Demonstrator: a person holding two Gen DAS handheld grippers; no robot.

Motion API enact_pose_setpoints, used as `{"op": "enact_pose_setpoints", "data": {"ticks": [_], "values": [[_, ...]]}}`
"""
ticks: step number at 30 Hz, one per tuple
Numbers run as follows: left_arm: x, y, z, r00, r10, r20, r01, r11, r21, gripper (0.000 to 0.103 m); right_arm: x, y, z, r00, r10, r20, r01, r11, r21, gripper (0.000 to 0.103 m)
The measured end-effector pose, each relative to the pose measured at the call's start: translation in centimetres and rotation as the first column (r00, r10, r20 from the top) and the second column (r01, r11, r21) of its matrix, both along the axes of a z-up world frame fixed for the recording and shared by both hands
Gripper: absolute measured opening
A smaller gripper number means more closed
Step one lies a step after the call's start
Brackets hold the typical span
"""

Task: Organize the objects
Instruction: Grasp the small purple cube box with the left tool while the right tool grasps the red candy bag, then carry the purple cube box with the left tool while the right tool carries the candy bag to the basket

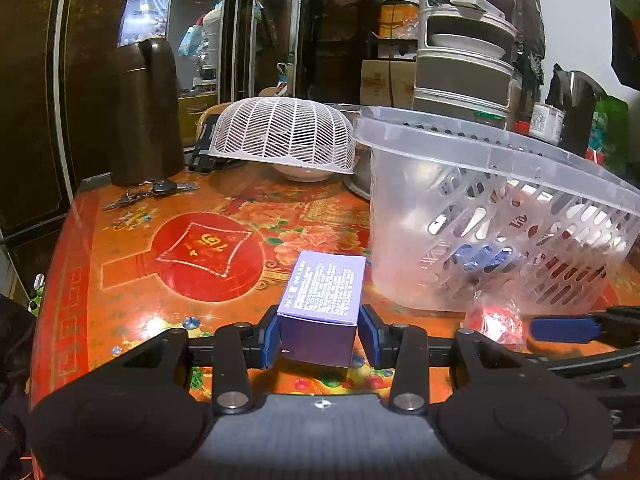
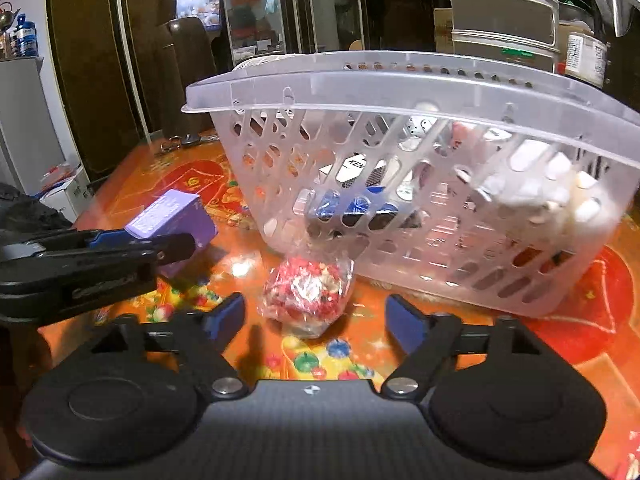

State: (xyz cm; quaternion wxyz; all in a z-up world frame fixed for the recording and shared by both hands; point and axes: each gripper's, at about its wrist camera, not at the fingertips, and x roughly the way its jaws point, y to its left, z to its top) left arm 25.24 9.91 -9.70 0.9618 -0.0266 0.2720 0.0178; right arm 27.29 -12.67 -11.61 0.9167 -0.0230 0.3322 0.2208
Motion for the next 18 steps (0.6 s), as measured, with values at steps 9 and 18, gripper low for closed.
{"op": "enact_pose_setpoints", "data": {"ticks": [9,18], "values": [[0.1,0.4,-0.2,1.0,-0.002,-0.005,0.002,1.0,-0.008,0.045,-2.1,-0.7,0.8,0.998,0.01,0.069,-0.009,1.0,-0.025,0.057],[-5.2,-2.0,1.9,0.994,-0.089,0.068,0.091,0.996,-0.015,0.045,-11.0,-7.9,4.1,0.983,-0.035,0.18,0.025,0.998,0.057,0.057]]}}
